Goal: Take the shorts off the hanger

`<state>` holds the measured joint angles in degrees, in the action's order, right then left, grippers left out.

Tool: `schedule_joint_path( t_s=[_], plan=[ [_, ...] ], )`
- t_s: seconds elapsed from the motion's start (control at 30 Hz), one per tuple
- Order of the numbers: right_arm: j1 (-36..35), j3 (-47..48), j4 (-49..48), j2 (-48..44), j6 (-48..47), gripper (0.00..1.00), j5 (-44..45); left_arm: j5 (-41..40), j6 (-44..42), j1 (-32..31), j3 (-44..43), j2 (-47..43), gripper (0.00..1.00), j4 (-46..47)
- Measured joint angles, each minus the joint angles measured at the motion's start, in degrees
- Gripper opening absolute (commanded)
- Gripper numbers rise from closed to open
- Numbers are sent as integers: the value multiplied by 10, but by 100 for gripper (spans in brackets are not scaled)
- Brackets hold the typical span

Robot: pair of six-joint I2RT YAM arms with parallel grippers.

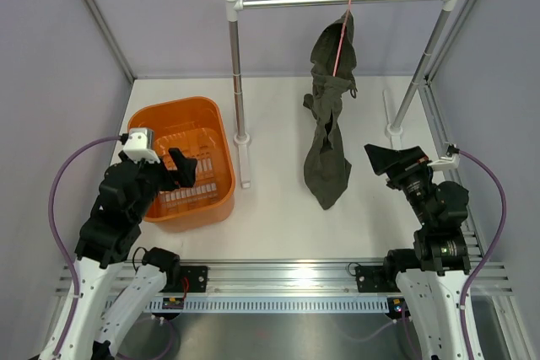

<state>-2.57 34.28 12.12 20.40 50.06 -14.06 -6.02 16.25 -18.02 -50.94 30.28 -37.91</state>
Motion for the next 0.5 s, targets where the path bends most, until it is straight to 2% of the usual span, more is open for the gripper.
schedule_joint_path(
  t_s=[0.3, 0.5],
  plan=[
    [0, 3, 13, -3, -21, 99, -2, -2, 0, 0, -1, -2, 99, 0],
    [0, 45, 28, 24, -53, 100, 0, -2, 1, 0, -17, 19, 99, 12]
  ],
)
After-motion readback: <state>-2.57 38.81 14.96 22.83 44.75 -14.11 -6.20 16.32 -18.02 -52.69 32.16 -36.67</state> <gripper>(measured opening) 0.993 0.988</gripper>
